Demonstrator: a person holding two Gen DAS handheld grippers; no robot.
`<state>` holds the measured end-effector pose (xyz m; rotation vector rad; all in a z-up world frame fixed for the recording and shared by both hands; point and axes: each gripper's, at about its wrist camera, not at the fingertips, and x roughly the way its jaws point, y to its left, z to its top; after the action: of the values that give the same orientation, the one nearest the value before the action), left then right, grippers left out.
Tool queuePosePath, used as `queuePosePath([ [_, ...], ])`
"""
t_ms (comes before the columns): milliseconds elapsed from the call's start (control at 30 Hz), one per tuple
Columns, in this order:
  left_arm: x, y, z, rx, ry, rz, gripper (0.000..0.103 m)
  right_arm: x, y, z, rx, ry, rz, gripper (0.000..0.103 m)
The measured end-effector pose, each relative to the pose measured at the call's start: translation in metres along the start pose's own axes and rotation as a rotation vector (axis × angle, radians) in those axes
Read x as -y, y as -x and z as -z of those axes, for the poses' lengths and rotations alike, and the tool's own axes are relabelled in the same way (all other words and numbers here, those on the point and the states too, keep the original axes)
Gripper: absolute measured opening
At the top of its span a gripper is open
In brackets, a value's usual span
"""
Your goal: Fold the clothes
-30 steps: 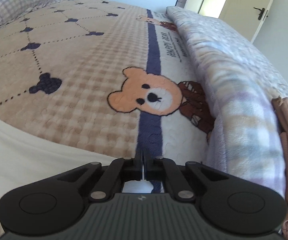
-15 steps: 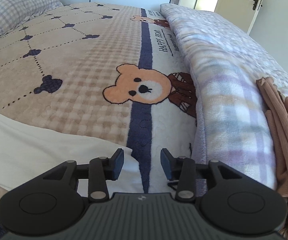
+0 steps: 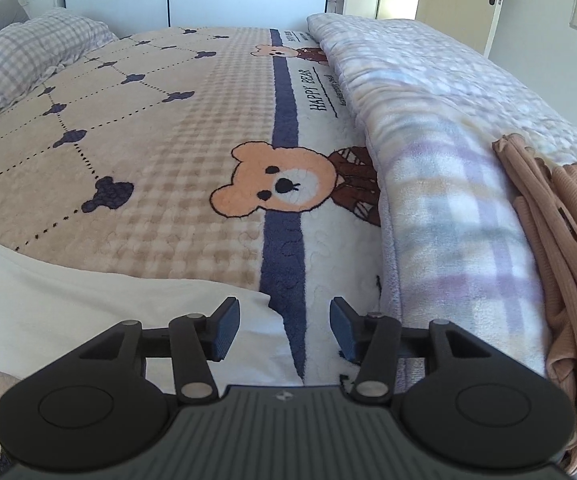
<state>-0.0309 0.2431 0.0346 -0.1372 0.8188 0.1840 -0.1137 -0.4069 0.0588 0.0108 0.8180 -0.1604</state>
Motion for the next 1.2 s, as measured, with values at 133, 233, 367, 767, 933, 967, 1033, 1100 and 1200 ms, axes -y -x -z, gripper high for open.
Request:
queuePosePath([
  [133, -0.006, 0.004, -0.006, 0.038, 0.052, -0.026, 0.026, 0.002, 0.003, -0.001, 0.018, -0.012, -0.008, 0.053],
  [233, -0.012, -0.001, -0.009, 0.050, 0.081, -0.027, 0.027, 0.003, 0.008, -0.001, 0.039, -0.023, -0.001, 0.053],
  [367, -0.016, -0.011, -0.011, 0.039, 0.112, -0.027, 0.027, 0.007, 0.011, 0.000, 0.045, -0.055, -0.009, 0.053],
  [767, -0.018, 0.001, -0.011, 0.010, 0.082, -0.055, 0.061, 0.063, 0.007, 0.042, -0.078, -0.610, -0.287, 0.054],
  [933, -0.032, 0.020, -0.010, 0.019, 0.150, -0.061, 0.066, 0.052, -0.013, 0.051, -0.160, -0.668, -0.318, 0.055],
  [967, -0.033, 0.025, -0.010, 0.024, 0.155, -0.065, 0.066, 0.046, -0.019, 0.052, -0.184, -0.659, -0.309, 0.055],
  [1033, -0.030, 0.039, -0.008, 0.040, 0.146, -0.058, 0.066, 0.038, -0.022, 0.051, -0.177, -0.649, -0.287, 0.059],
  [1100, -0.018, 0.054, -0.005, 0.058, 0.101, -0.016, 0.067, 0.037, -0.021, 0.048, -0.163, -0.663, -0.298, 0.058],
  [1200, 0.015, 0.078, 0.006, 0.082, -0.010, 0.090, 0.068, 0.030, -0.023, 0.044, -0.158, -0.635, -0.301, 0.016],
])
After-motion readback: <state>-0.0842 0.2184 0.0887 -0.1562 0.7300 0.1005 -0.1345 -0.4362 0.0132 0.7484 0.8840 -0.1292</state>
